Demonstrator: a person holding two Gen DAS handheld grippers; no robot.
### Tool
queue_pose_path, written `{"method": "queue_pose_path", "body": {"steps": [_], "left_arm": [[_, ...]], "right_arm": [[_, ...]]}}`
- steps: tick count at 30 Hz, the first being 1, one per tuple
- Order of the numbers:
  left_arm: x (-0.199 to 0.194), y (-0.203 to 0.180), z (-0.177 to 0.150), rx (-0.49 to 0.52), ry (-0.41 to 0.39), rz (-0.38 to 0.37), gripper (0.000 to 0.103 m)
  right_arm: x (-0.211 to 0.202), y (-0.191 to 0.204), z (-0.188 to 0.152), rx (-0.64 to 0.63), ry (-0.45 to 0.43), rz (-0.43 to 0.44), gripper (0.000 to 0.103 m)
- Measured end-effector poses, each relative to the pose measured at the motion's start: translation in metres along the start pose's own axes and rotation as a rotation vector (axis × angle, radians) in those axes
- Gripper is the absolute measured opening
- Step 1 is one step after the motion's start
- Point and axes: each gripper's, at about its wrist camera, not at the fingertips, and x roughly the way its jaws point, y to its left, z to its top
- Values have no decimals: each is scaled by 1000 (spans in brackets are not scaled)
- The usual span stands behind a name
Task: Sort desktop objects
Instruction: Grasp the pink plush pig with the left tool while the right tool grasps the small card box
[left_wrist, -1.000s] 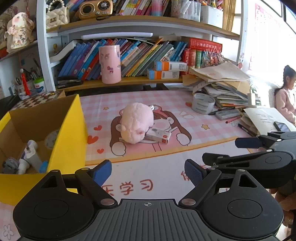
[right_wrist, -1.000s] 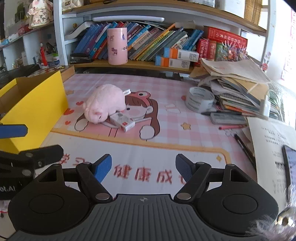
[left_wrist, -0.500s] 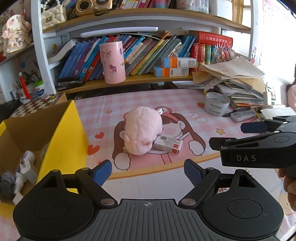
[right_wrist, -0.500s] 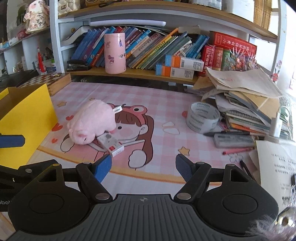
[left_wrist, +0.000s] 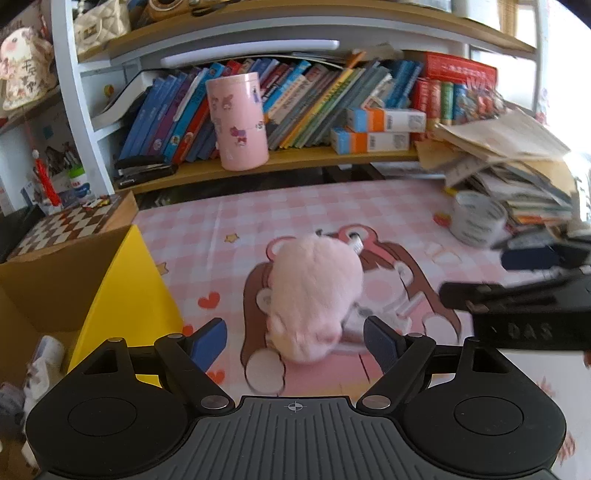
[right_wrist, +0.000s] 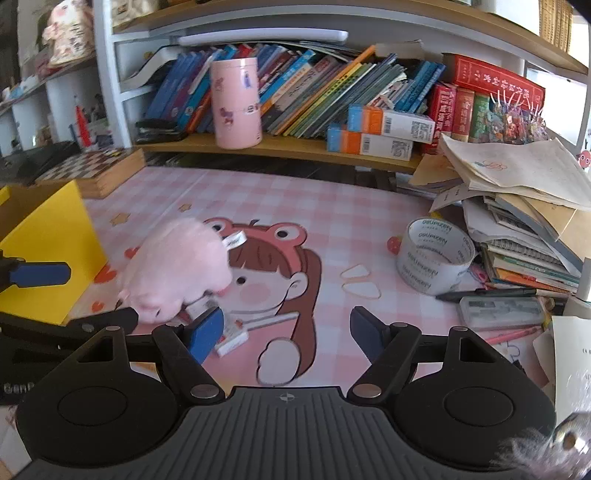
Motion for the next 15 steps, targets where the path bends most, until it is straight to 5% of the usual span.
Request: {"method": "queue_pose_path", "body": {"steps": [11, 15], "left_arm": [[78, -3, 22, -21, 127, -68, 83], [91, -1, 19, -39, 151, -85, 67]], "right_arm": [[17, -10, -2, -11, 56, 22, 74], [26, -2, -4, -56, 77, 64, 73]]}}
